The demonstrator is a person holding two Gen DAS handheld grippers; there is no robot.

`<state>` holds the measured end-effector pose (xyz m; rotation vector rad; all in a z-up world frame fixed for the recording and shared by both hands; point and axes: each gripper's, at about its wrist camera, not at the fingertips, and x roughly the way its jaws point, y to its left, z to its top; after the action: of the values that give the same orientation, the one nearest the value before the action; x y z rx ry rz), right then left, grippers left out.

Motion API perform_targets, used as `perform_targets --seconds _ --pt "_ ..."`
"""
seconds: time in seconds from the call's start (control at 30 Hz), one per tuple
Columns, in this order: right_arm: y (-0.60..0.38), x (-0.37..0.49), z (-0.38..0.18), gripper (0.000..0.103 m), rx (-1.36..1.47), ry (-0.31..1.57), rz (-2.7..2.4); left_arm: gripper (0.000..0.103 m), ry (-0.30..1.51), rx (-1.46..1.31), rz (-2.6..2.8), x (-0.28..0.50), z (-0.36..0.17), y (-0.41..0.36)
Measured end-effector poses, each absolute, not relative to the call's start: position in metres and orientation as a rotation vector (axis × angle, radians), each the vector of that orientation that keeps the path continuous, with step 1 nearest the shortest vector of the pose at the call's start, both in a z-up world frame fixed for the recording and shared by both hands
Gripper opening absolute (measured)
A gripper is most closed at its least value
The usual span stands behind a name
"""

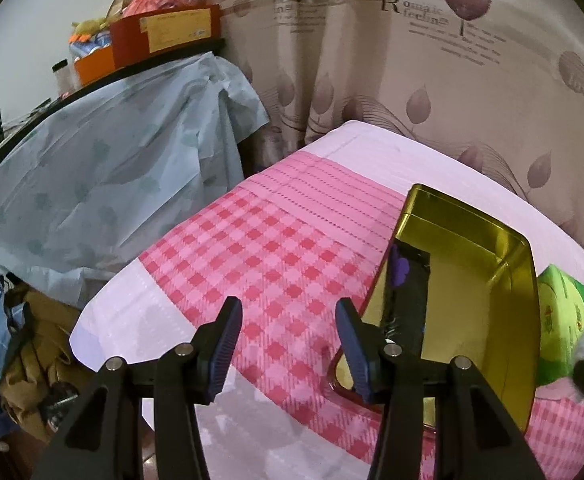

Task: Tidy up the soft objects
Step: 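Lower the white cloth into the gold tin and open the right tool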

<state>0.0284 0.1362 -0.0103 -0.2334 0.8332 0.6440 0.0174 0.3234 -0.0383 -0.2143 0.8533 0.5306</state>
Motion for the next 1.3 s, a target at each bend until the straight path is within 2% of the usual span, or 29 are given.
perform_targets --seconds 0.3,0.5,0.7,0.97,1.17,1.3 --pt "0.182 0.040 -0.033 0.039 -0.300 0.897 0.695 0.050 0.856 -0.246 0.536 0.016 -0.039 0.331" --pt "0.201 0.048 -0.046 0.044 -0.324 0.920 0.691 0.050 0.864 -0.264 0.540 0.015 -0.041 0.333" --pt "0.206 0.054 -0.057 0.052 -0.323 0.953 0.695 0.050 0.865 -0.263 0.537 0.016 -0.042 0.333" --pt "0.209 0.051 -0.055 0.076 -0.323 0.924 0.705 0.050 0.868 -0.263 0.535 0.015 -0.042 0.332" --pt "0.202 0.045 -0.040 0.086 -0.306 0.877 0.704 0.050 0.867 -0.256 0.533 0.016 -0.042 0.330" --pt "0.190 0.039 -0.030 0.087 -0.273 0.861 0.703 0.050 0.874 -0.246 0.531 0.018 -0.044 0.328"
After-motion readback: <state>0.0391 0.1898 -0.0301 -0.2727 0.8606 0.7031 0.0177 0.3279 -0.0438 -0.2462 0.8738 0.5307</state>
